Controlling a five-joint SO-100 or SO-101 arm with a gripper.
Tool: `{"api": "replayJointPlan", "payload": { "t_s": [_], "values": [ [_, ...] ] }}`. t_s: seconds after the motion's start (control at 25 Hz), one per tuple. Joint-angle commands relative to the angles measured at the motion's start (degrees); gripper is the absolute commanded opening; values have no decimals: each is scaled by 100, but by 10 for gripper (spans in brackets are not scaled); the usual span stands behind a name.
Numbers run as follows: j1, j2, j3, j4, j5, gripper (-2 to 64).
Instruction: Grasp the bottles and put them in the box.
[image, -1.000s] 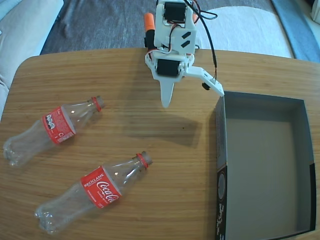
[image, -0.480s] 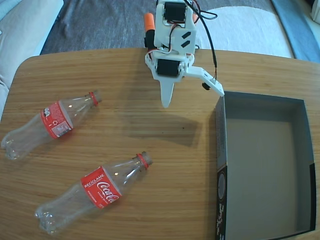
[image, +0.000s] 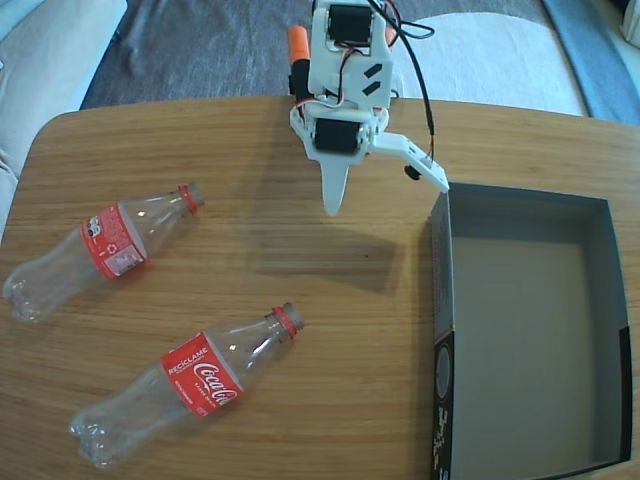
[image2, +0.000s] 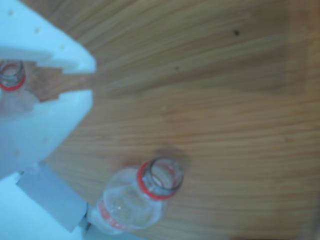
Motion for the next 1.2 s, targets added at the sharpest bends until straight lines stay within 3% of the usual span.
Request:
{"api": "replayJointPlan", "payload": {
  "t_s": [0.0,0.24,0.56,0.8,1.16],
  "values": [
    [9,44,-70,-70,9,-2],
    [44,35,-202,-334,9,113],
    [44,-229,-870,-255,9,111],
    [44,-1591,-1731,-264,18,112],
    [26,-4245,-3999,-264,-9,122]
  ]
}}
